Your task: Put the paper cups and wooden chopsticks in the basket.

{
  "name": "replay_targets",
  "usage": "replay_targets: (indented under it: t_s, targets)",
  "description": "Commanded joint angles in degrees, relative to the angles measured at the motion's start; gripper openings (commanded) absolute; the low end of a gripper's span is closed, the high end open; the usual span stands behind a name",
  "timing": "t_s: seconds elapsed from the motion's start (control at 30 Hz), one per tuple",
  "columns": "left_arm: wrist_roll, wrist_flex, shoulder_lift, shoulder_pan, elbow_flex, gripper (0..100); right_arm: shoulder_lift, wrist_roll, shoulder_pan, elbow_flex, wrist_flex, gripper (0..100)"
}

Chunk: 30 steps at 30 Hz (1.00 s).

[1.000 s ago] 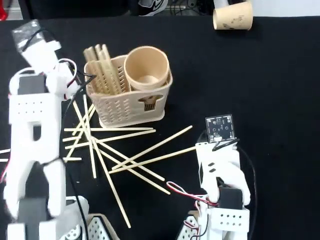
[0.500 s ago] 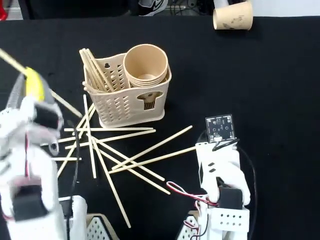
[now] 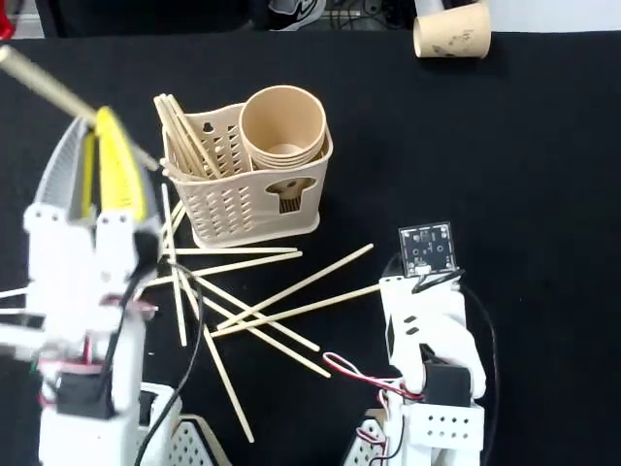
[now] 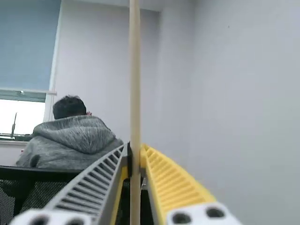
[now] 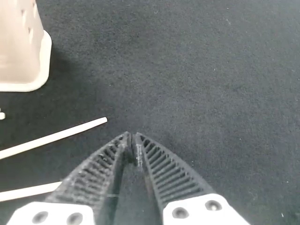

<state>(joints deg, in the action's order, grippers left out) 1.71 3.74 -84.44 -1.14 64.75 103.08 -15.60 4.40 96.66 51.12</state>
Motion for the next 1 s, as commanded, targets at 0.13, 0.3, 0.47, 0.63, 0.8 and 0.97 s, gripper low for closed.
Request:
replay_targets:
  t_s: [0.13, 0.3, 0.47, 0.63, 0.8, 0.97]
  targets:
    - [2.37, 6.68, 27.69, -1.36, -9.45, 3, 3.74, -0.62, 0.79, -0.22, 0.18, 1.5]
    - [5.54, 6.33, 32.26, -1.36, -7.87, 3, 3.74, -0.62, 0.79, -0.22, 0.18, 1.5]
    - [5.27, 6.07, 32.18, -0.75, -5.41, 6, 3.74, -0.62, 0.79, -0.22, 0.18, 1.5]
    - [11.43, -10.90, 30.33, -0.22, -9.71, 19, 3.74, -0.62, 0.79, -0.22, 0.18, 1.5]
    - [12.57, -32.88, 26.37, -0.13, -22.64, 23, 3.74, -0.70, 0.79, -0.22, 0.18, 1.5]
    - [5.63, -58.81, 25.76, 6.37, -41.98, 23, 3.74, -1.93, 0.79, -0.22, 0.18, 1.5]
